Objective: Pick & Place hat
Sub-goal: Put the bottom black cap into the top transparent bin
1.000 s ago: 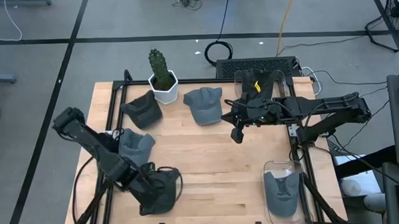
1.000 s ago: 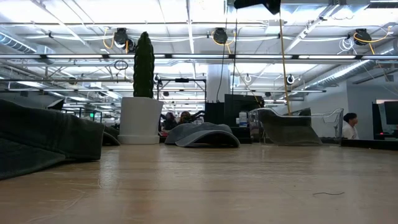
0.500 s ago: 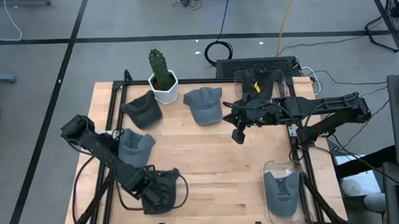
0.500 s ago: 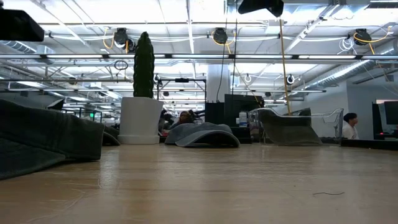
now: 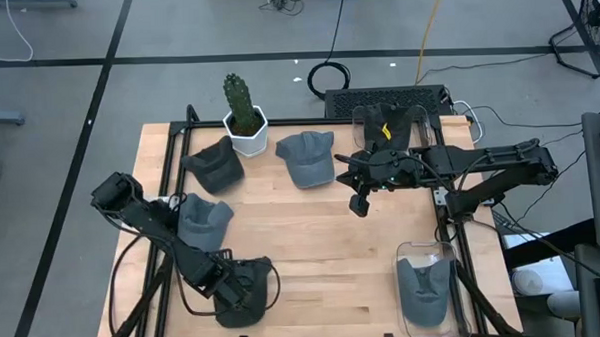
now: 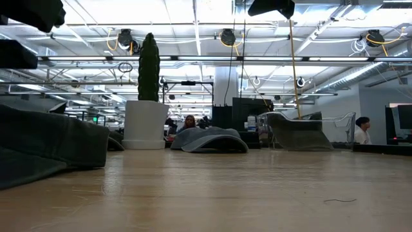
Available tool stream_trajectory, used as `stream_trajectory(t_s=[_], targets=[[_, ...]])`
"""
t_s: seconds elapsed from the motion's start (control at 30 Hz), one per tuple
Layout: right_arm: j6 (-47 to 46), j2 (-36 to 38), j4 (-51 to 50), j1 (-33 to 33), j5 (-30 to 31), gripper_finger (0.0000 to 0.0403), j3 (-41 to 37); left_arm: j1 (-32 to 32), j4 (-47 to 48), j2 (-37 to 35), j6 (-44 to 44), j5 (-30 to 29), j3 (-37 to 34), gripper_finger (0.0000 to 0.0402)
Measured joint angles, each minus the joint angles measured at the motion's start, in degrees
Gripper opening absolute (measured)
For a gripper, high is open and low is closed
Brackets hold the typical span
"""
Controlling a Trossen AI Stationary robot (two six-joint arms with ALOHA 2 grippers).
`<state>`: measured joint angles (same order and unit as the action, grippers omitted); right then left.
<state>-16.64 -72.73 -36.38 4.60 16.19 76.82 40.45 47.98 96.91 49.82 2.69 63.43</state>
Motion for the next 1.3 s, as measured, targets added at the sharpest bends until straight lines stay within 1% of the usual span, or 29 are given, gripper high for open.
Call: stream_trajectory(t_s=[0.2, 0.37, 0.53, 0.6, 0.67, 0.73, 0.87, 0.93, 0.97, 1.0, 1.1, 1.2, 1.3], targets=[[0.0, 0.0, -0.9, 0.0, 0.0, 0.0004, 0.0, -0.2, -2.8, 0.0, 2.7, 0.6, -2.2, 0.0209], [1.7, 0.2, -2.7, 0.0, 0.0, 0.0004, 0.0, -0.7, -4.8, 0.0, 1.2, 5.1, -2.3, 0.0209], [2.4, 0.2, -2.9, 0.0, 0.0, 0.0004, 0.0, -0.7, -7.7, 0.0, 0.6, 6.8, -2.4, 0.0209], [2.4, 0.2, -2.9, 0.0, 0.0, 0.0004, 0.0, -0.7, -9.9, 0.0, -0.2, 7.9, -2.4, 0.0203], [2.4, 0.2, -2.9, 0.0, 0.0, 0.0004, 0.0, -0.7, -10.9, 0.0, -0.7, 8.7, -2.4, 0.0185], [2.6, 0.2, -2.9, 0.0, 0.0, 0.0004, 0.0, -0.9, -11.0, 0.0, -1.0, 9.3, -2.4, 0.0154], [2.6, 0.2, -2.9, 0.0, 0.0, 0.0004, 0.0, -1.8, -11.0, 0.0, -2.6, 11.5, -2.4, 0.0072], [2.6, 0.2, -2.9, 0.0, 0.0, 0.0004, 0.0, -2.5, -11.0, 0.0, -3.9, 13.8, -2.4, 0.0028], [2.6, 0.2, -2.9, 0.0, 0.1, 0.0004, 0.0, -3.1, -11.0, 0.0, -4.8, 15.2, -2.4, 0.0015], [2.6, 0.2, -2.9, 0.0, 0.1, 0.0004, 0.0, -3.7, -10.9, 0.0, -5.6, 16.6, -2.4, 0.0011], [2.6, 0.2, -2.9, 0.0, 0.1, 0.0004, 0.0, -6.4, -10.4, -0.2, -8.3, 19.7, -2.4, 0.0019], [2.6, 0.7, -3.4, 0.0, 0.1, 0.0004, 0.0, -9.5, -9.5, -1.4, -10.7, 19.7, -2.4, 0.0017], [1.7, 2.0, -3.4, 0.0, 0.2, 0.0004, 0.0, -13.2, -8.8, -3.7, -14.0, 17.9, -2.4, 0.0007]])
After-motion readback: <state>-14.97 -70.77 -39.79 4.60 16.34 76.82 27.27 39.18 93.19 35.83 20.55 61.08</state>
